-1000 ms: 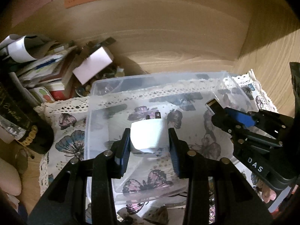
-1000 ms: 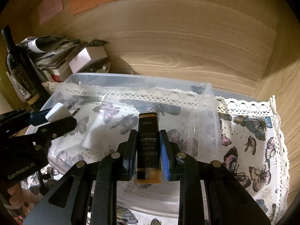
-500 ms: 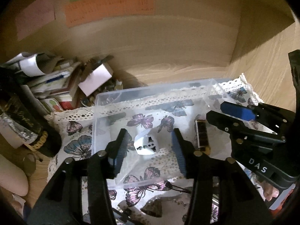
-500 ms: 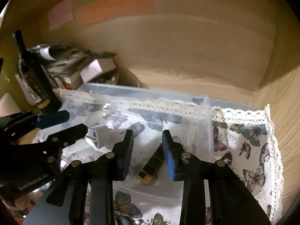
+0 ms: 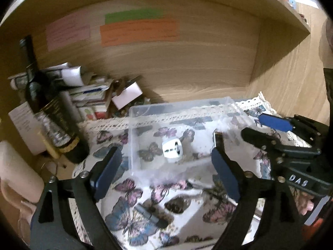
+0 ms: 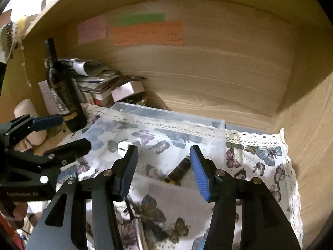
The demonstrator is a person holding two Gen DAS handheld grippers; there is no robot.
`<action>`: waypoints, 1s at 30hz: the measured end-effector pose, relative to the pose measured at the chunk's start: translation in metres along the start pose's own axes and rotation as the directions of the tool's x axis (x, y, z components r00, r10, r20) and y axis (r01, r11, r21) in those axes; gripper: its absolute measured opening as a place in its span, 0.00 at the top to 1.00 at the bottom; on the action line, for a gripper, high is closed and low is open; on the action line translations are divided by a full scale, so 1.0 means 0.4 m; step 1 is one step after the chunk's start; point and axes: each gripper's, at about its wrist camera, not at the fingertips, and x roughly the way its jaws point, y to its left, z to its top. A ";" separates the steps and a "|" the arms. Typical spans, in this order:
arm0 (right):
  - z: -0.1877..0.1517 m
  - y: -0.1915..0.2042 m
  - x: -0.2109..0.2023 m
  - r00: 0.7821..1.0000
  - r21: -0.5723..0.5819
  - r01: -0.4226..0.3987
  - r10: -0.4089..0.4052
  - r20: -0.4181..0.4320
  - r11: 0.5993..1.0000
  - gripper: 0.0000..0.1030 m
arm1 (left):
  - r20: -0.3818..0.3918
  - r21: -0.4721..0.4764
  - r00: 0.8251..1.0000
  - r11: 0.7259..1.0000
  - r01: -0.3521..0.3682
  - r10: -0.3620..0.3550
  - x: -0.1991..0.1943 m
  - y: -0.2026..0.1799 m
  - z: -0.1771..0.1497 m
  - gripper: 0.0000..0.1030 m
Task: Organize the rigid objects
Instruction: 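Move the left tool to the white handheld device while the right tool approaches the silver cylinder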
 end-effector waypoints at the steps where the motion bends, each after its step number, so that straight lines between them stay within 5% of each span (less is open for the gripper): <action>1: -0.007 0.003 -0.006 1.000 -0.003 0.002 -0.002 0.000 1.000 0.52 | -0.003 0.000 1.000 1.000 -0.004 0.004 -0.007 0.003 -0.014 0.12; 20: -0.176 0.021 0.017 0.983 0.021 -0.033 0.036 -0.183 0.999 0.52 | -0.210 -0.015 0.977 0.999 0.037 -0.039 0.010 0.004 -0.248 0.10; 30: -0.220 0.008 0.018 0.969 0.050 -0.030 0.041 -0.243 0.998 0.52 | -0.238 -0.027 0.968 0.997 0.070 -0.074 -0.020 0.015 -0.310 0.07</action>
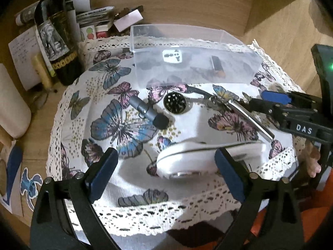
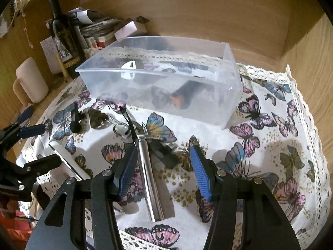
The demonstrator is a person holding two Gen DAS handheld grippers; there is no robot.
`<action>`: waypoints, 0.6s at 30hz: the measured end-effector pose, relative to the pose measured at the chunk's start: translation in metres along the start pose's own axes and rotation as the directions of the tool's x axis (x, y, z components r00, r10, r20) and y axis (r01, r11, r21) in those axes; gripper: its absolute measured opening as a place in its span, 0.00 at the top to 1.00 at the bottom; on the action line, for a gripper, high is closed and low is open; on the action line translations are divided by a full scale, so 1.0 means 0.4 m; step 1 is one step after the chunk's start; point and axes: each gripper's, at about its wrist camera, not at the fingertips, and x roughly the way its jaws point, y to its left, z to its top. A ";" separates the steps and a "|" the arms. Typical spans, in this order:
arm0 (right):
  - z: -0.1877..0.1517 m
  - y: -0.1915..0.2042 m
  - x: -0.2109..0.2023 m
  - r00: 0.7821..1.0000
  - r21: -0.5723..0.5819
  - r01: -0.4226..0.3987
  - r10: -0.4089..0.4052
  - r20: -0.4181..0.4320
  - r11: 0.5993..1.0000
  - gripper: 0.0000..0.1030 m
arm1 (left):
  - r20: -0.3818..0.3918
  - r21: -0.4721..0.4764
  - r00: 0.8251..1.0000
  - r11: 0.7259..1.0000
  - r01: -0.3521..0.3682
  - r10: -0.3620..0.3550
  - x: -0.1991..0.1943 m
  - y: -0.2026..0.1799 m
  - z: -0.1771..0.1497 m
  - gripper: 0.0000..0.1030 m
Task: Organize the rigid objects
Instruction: 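Move the left tool to the white handheld device while the right tool approaches the silver cylinder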
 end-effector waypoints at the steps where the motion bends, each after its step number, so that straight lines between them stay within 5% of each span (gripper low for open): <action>1: 0.000 0.002 0.000 1.000 -0.001 0.000 0.000 -0.003 1.000 0.52 | 0.001 0.007 1.000 1.000 0.000 0.000 0.001 -0.003 -0.005 0.06; 12: -0.015 0.021 0.035 0.996 -0.025 -0.057 0.055 -0.066 0.998 0.52 | -0.039 0.067 0.995 0.993 0.094 -0.092 0.065 -0.048 -0.002 0.05; 16: -0.023 0.026 0.046 0.995 -0.043 -0.061 0.058 -0.087 0.997 0.69 | -0.015 0.081 0.995 0.991 0.104 -0.103 0.069 -0.058 0.011 0.06; 18: -0.030 0.020 0.051 0.994 -0.048 -0.058 0.054 -0.096 0.997 0.75 | -0.014 0.074 0.992 0.990 0.124 -0.123 0.073 -0.057 0.014 0.15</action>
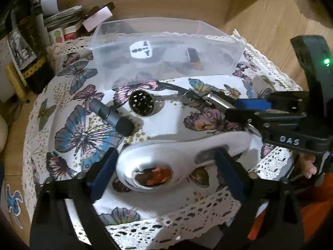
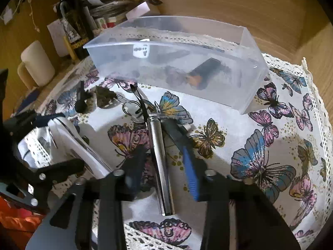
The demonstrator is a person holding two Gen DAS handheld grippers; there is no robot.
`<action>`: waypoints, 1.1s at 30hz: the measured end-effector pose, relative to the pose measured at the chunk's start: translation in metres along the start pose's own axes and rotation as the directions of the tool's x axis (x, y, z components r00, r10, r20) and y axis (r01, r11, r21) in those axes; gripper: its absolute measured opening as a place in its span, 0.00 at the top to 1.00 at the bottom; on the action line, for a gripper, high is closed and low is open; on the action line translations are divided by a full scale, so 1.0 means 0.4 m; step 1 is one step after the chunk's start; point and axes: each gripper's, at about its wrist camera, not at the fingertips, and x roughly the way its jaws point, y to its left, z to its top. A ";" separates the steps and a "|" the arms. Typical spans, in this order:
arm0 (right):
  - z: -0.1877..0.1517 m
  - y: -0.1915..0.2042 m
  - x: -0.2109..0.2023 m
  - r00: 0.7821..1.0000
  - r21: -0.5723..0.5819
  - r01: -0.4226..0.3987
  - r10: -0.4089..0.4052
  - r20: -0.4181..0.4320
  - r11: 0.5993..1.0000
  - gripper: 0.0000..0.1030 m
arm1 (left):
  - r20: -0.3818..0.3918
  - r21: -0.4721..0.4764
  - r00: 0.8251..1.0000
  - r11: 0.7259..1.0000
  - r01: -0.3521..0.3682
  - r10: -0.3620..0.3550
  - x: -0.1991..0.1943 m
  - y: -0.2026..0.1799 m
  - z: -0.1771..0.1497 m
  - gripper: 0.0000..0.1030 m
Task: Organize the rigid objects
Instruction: 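Grasp the silver cylinder with the right tool while the left tool grasps the white handheld device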
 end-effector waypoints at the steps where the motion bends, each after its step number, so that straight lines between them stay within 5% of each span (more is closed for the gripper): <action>1: -0.001 -0.002 0.003 1.000 0.002 0.001 -0.001 -0.002 1.000 0.79 | 0.001 -0.007 1.000 1.000 0.001 -0.001 0.002 0.003 0.000 0.17; 8: -0.014 -0.021 -0.005 0.999 0.007 0.034 -0.034 0.006 0.999 0.86 | 0.030 -0.092 0.999 0.995 0.034 -0.032 -0.013 0.041 0.000 0.34; 14: -0.031 -0.037 -0.020 0.998 0.021 0.054 -0.055 0.006 0.998 0.86 | 0.044 -0.081 0.998 0.996 -0.029 0.032 -0.025 0.044 0.007 0.37; 22: -0.046 -0.050 -0.030 0.998 0.030 0.055 -0.055 0.009 0.998 0.86 | 0.037 -0.149 0.997 0.987 -0.065 0.072 -0.039 0.091 0.001 0.37; 27: -0.047 -0.044 -0.029 0.998 0.011 0.066 -0.066 0.012 0.998 0.86 | -0.010 -0.194 0.998 0.979 -0.066 0.065 -0.057 0.106 -0.022 0.26; 33: -0.044 -0.039 -0.026 0.998 -0.001 0.064 -0.064 0.021 0.998 0.86 | -0.066 -0.247 0.997 0.969 0.019 -0.037 -0.072 0.098 -0.039 0.25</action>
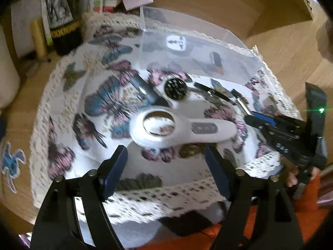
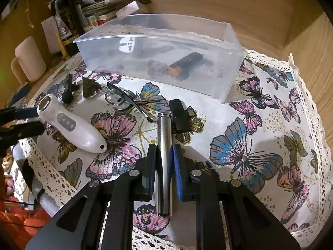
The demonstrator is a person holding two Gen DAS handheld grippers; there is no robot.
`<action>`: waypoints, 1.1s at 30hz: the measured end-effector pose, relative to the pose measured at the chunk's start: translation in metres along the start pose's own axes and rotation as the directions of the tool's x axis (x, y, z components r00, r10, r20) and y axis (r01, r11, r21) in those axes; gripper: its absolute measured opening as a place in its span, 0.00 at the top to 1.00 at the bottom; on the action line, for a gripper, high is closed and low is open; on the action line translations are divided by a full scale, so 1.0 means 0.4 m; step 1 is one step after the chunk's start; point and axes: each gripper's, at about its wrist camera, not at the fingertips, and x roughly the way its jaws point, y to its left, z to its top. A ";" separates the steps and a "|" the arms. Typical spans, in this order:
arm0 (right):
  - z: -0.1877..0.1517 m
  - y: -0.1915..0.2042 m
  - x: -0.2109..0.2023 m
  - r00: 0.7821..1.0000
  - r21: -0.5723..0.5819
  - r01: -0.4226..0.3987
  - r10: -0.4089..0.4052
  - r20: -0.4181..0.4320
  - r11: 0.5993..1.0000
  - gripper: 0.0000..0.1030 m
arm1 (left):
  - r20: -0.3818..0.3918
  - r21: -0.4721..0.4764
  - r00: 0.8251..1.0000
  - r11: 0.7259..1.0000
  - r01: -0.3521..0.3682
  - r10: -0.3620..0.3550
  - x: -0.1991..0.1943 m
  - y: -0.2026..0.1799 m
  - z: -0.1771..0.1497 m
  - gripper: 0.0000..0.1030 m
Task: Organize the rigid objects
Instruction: 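Grasp the silver cylinder with the right tool while the left tool grasps the white handheld device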
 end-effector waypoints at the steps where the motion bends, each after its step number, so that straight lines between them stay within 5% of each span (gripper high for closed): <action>1: 0.000 -0.002 0.000 1.000 0.001 -0.004 0.004 0.001 1.000 0.86 | -0.015 -0.008 1.000 1.000 0.015 -0.015 0.007 -0.004 0.001 0.25; 17: -0.024 -0.037 -0.013 0.998 0.001 -0.050 0.050 0.032 0.999 0.86 | -0.020 -0.002 0.995 0.995 -0.095 0.095 0.109 -0.081 0.136 0.14; 22: -0.028 -0.039 -0.014 0.997 -0.004 -0.066 0.066 0.039 0.998 0.86 | -0.048 0.070 0.993 0.992 -0.102 0.105 0.166 -0.127 0.142 0.34; 33: -0.014 -0.048 -0.004 0.996 -0.002 -0.080 0.080 0.030 0.997 0.84 | 0.008 0.295 0.989 0.945 -0.143 0.147 0.179 -0.210 0.089 0.54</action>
